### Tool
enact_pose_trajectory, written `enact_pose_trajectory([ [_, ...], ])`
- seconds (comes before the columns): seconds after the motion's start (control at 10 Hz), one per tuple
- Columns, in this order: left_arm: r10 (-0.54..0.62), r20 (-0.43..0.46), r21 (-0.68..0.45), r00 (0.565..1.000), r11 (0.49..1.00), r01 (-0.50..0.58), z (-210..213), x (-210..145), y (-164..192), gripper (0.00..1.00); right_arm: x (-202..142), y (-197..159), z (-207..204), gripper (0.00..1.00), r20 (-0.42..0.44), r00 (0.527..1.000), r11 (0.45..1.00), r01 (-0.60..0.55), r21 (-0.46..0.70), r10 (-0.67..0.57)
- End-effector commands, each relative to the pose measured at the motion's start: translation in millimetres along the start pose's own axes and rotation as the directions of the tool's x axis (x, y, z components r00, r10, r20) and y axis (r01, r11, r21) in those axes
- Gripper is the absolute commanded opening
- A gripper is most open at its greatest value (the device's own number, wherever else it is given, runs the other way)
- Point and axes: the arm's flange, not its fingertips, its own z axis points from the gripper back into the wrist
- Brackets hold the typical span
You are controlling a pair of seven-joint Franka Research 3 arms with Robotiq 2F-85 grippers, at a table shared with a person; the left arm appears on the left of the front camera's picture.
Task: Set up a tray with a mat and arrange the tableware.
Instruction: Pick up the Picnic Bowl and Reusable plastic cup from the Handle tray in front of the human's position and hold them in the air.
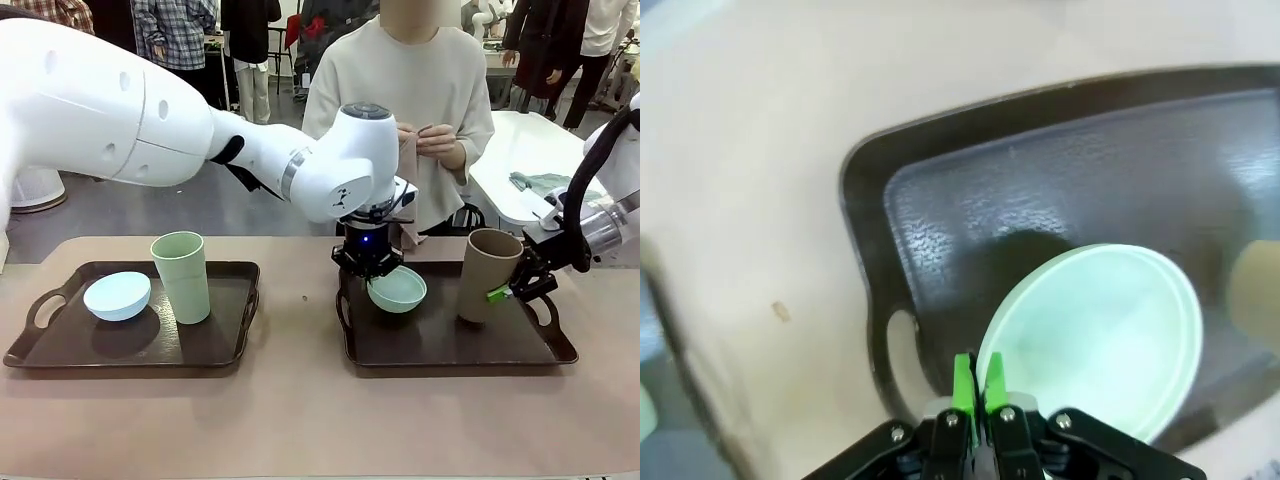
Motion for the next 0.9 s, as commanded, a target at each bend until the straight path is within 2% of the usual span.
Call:
enact_pose_trajectory([
  [0.0,0.041,0.028,-0.024,0.999,0.999,-0.04,70,-24,4,0.0,66,32,13,0.24,-0.026,0.999,0.998,-0.041,-0.053,0.04],
  [0.2,0.053,0.107,-0.043,0.993,0.998,-0.049,137,-33,8,0.0,118,54,15,0.24,-0.065,0.993,0.991,-0.108,-0.078,0.103],
  [0.4,0.037,0.174,-0.042,0.984,0.999,-0.031,184,-42,10,0.0,147,69,19,0.24,-0.111,0.986,0.983,-0.135,-0.123,0.122],
  [0.7,0.032,0.142,-0.011,0.989,0.999,-0.031,191,-49,26,0.0,167,79,29,0.24,-0.082,0.992,0.983,-0.109,-0.147,0.097],
  [0.8,0.031,0.166,-0.059,0.986,0.998,-0.022,210,-37,9,0.0,165,74,30,0.24,-0.088,0.984,0.98,-0.163,-0.117,0.153],
])
